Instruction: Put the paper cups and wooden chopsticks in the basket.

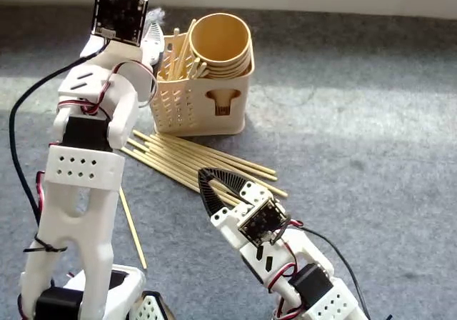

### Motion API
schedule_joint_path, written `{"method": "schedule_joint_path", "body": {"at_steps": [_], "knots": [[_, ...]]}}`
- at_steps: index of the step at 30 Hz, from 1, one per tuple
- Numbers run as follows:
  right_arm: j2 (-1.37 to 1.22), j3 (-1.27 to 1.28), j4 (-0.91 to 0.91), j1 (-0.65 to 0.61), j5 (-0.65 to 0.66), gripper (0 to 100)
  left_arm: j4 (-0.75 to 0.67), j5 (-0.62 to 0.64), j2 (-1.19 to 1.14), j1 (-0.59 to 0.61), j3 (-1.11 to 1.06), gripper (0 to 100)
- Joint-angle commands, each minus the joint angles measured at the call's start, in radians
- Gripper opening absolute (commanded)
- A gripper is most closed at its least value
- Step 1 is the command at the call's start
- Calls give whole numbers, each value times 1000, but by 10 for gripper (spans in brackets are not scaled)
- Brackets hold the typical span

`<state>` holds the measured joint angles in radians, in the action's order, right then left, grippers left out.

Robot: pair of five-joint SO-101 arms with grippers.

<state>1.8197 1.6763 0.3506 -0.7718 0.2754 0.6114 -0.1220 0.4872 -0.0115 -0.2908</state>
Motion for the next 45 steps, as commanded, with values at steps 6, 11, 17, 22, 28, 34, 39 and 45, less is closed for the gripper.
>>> {"method": "schedule_joint_path", "body": {"at_steps": [6, 11, 17, 22, 28, 34, 39, 45], "knots": [[10, 93, 5, -5, 12, 5, 227, -6, 13, 45, 209, 102], [10, 93, 8, -5, 12, 5, 405, -6, 10, 85, 286, 102], [10, 93, 22, -10, 12, 5, 555, -5, 13, 194, 294, 102], [10, 93, 22, -10, 12, 5, 641, -5, 10, 317, 285, 101], [10, 93, 22, -10, 12, 5, 786, 41, 4, 397, 282, 102], [10, 93, 22, -10, 12, 5, 799, 43, 4, 417, 124, 102], [12, 93, 22, -10, 14, 5, 715, 43, 4, 420, -45, 102], [12, 93, 22, -10, 14, 5, 555, 44, 4, 417, -245, 102]]}}
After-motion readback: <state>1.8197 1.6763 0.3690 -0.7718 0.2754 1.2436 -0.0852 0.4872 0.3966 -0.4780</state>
